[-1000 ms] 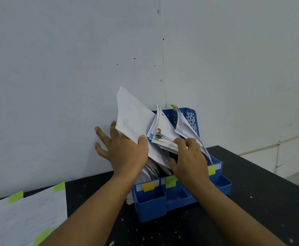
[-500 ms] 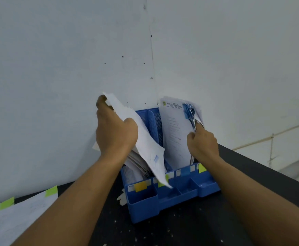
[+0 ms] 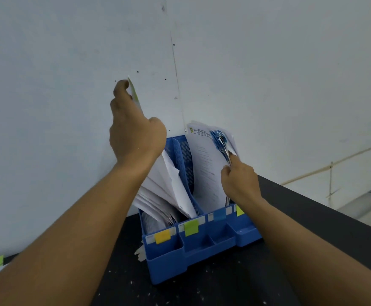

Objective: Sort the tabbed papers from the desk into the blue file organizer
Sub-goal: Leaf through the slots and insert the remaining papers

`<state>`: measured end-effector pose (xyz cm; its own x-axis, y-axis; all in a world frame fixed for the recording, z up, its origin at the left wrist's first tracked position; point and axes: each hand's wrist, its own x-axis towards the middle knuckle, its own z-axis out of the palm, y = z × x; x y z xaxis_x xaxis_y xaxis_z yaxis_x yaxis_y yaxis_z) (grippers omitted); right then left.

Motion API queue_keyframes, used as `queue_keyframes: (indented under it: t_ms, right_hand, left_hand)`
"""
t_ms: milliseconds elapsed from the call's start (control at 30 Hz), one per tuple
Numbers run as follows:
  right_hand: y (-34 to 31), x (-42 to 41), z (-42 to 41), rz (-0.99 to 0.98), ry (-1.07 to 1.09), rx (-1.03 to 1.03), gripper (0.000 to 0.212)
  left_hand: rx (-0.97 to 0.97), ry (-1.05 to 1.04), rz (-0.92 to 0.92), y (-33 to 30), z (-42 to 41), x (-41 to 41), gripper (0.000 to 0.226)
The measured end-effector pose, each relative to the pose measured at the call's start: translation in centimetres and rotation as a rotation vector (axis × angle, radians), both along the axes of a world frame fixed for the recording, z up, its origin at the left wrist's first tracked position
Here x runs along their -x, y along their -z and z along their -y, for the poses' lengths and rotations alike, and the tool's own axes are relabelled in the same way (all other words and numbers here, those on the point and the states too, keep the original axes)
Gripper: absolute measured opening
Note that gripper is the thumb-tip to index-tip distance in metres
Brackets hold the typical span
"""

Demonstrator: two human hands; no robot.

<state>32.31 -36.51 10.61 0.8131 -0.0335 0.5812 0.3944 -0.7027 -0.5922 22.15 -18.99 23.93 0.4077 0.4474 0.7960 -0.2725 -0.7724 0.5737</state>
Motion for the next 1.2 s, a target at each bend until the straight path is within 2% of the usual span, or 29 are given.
queue_keyframes:
  t_ms: [200, 467, 533, 700, 800, 1000, 1100, 1200]
  right_hand:
    - [0.1, 0.2, -0.3, -0.005, 0.001, -0.008, 0.016]
    - [0.2, 0.0, -0.1, -0.009, -0.006, -0.022, 0.023]
    - [0.3, -0.1, -0.2, -0.002, -0.004, -0.016, 0.022]
    - [0.5, 0.0, -0.2, 0.009, -0.004, -0.027, 0.019]
    - [0.5, 0.1, -0.2, 0.009, 0.002, -0.021, 0.020]
    - [0.4, 0.2, -0.5, -0.004, 0.007, -0.014, 0.019]
    - [0.4, 0.3, -0.7, -0.005, 0.014, -0.003, 0.017]
    - [0.5, 0.2, -0.8, -0.006, 0.014, -0.005, 0.018]
  left_hand:
    - [0.013, 0.016, -0.106, 1.8, 1.1, -2.9, 0.077]
    - [0.113, 0.215, -0.024, 3.7, 1.5, -5.2, 0.089]
    - [0.108, 0.201, -0.047, 4.4, 1.5, -5.2, 0.093]
    - [-0.027, 0.159, -0.325, 5.9, 0.6, -4.7, 0.101]
    - [-0.061, 0.227, -0.333, 5.1, 0.1, -4.0, 0.106]
    - [-0.227, 0.100, -0.406, 2.8, -1.4, -3.5, 0.117]
    - [-0.201, 0.073, -0.422, 2.7, -1.4, -3.4, 0.113]
    - [-0.088, 0.055, -0.334, 2.5, -1.3, -3.7, 0.113]
